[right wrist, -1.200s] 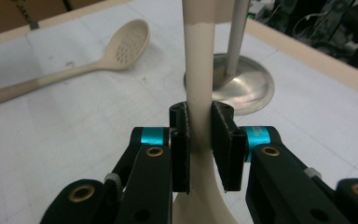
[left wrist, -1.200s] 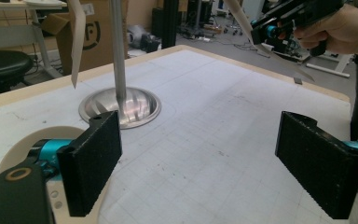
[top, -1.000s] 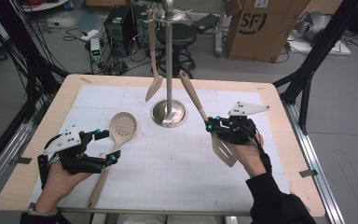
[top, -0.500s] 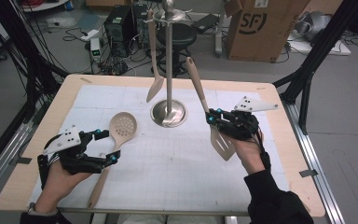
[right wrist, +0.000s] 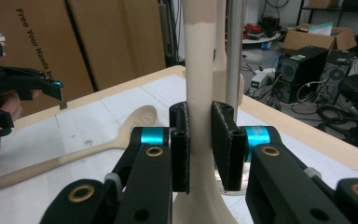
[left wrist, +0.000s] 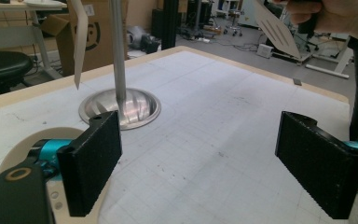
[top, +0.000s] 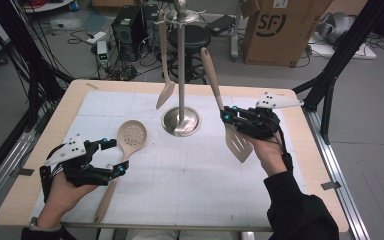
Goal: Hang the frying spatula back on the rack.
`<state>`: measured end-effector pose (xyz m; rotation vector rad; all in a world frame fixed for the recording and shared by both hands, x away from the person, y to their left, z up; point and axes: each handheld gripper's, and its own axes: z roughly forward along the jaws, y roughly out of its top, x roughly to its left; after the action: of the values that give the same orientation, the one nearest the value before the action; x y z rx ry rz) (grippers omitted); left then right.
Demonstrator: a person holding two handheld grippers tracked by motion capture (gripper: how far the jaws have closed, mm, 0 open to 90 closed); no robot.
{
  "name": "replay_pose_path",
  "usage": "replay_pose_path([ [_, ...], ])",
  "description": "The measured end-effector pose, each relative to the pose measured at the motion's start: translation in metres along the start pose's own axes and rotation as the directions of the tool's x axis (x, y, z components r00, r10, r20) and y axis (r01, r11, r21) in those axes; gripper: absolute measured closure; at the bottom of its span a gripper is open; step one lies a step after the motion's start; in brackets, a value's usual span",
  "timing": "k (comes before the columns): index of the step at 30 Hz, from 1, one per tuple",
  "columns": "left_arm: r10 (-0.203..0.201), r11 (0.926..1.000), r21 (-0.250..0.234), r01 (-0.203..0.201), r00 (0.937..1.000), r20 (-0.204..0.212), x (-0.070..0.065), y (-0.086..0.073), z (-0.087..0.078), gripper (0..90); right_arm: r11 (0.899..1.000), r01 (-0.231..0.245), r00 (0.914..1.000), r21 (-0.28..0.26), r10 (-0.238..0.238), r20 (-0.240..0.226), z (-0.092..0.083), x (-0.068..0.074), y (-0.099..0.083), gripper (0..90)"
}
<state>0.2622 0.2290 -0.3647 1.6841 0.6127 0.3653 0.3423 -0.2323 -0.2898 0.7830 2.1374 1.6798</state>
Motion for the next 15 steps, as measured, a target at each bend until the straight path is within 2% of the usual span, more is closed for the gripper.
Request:
replay_pose_path([
  [8, -0.002, 1.0, -0.001, 0.002, 1.0, -0.004, 0.0, 0.0, -0.001, 15.1, 1.0, 0.002, 1.0, 0.006, -0.003, 0.005, -0.001, -0.007, 0.012, 78.3],
  [15, -0.003, 1.0, -0.001, 0.003, 1.0, -0.005, 0.001, 0.0, -0.002, 15.1, 1.0, -0.009, 0.9986, -0.002, 0.009, 0.052, -0.003, -0.014, 0.019, 78.3],
])
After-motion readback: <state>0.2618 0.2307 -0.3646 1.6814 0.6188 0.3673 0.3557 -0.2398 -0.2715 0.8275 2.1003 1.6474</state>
